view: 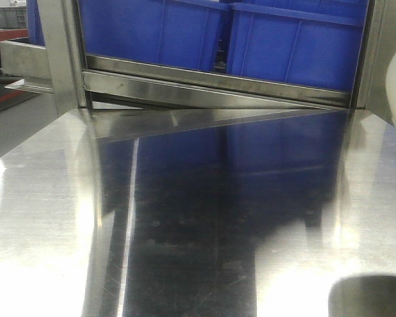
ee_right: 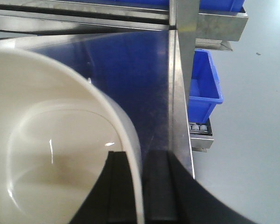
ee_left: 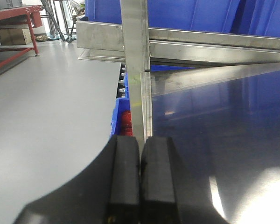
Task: Move white bin to right shelf second layer
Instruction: 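Lift the white bin off the table with the right gripper, then drive the base away from the table holding the bin in the right gripper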
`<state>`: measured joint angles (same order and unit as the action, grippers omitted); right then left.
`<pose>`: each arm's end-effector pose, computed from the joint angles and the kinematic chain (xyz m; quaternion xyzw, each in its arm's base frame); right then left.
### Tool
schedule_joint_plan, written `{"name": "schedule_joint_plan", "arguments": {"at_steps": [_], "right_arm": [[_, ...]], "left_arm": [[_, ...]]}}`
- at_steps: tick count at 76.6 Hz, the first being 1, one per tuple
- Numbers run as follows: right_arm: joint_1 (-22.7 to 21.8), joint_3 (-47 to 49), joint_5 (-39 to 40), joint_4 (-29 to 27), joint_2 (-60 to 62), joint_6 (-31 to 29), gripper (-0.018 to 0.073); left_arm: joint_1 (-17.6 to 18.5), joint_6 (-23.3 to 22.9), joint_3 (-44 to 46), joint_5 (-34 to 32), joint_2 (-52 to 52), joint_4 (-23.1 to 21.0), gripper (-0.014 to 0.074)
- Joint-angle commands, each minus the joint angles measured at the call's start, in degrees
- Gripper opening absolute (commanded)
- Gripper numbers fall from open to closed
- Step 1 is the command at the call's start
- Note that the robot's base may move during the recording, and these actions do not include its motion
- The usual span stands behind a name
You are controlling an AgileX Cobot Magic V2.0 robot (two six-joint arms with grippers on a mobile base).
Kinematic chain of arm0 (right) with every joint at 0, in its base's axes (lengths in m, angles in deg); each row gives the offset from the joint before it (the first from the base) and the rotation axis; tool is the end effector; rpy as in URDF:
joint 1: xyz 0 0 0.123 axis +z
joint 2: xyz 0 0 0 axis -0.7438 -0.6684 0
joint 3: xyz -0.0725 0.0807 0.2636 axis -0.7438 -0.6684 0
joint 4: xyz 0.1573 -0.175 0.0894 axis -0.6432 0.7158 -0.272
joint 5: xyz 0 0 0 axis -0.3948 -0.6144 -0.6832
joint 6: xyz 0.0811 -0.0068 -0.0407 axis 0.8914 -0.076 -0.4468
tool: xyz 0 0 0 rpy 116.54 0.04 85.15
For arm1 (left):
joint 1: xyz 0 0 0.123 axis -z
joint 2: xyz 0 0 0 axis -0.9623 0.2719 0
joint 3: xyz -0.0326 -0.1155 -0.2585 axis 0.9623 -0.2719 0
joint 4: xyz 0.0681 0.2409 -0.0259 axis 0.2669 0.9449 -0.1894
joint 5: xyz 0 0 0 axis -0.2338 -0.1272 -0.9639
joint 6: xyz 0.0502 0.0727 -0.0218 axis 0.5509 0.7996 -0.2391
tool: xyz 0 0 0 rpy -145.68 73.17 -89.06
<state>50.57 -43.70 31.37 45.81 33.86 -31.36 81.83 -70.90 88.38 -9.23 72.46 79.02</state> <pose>0.0943 0.0038 0.2947 0.0432 0.8293 0.0505 0.5549 0.0554 -0.0074 0.1963 0.0646 0.7306 -0.0302 0.6791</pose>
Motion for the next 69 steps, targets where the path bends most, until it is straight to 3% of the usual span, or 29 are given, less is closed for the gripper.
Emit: {"name": "schedule_joint_plan", "arguments": {"at_steps": [1, 69], "right_arm": [[-0.38, 1.84, 5.25, 0.37, -0.01, -0.15, 0.0029], [-0.38, 1.84, 5.25, 0.37, -0.01, -0.15, 0.0029]], "left_arm": [[0.19, -0.30, -2.11, -4.91, -0.79, 0.00, 0.0085], [0.19, -0.30, -2.11, -4.91, -0.79, 0.00, 0.0085]]}}
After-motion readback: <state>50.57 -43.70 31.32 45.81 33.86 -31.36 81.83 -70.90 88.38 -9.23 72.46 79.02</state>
